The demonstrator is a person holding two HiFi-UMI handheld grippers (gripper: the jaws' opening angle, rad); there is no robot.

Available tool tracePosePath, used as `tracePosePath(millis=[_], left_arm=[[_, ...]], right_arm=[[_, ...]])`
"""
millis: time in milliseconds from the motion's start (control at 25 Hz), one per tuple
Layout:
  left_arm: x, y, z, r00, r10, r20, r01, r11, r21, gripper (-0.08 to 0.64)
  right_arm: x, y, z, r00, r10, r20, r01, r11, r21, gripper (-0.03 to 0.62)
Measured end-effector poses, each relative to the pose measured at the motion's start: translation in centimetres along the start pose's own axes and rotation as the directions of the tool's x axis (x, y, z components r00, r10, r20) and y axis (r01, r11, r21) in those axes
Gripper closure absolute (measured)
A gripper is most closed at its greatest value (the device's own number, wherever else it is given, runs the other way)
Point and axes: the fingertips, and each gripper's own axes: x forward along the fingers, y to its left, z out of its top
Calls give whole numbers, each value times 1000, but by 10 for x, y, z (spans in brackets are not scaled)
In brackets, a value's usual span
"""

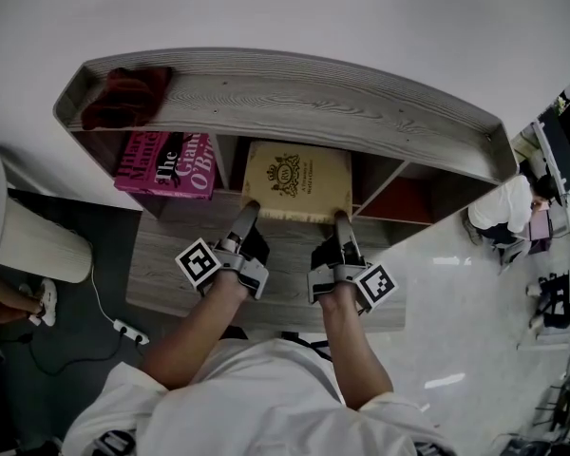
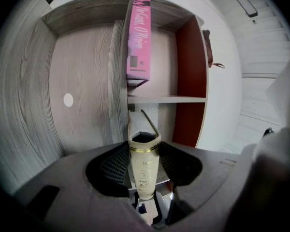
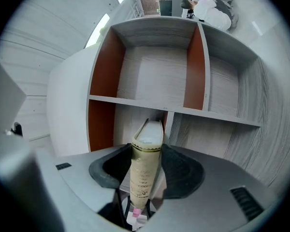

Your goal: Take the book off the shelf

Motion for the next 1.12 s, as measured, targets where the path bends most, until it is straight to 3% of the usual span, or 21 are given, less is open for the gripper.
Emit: tracePosePath(millis=[600,1120], left_arm=[[-43,-16,-29,998,-26,52,25,999,22,368],[-83,-29,-63,988,-30,152,24,999,40,368]], right_arm=[[-50,8,-6,998,36,-48,-34,999,32,399],[-90,8,-6,988,71,-138,-63,996,62,400]])
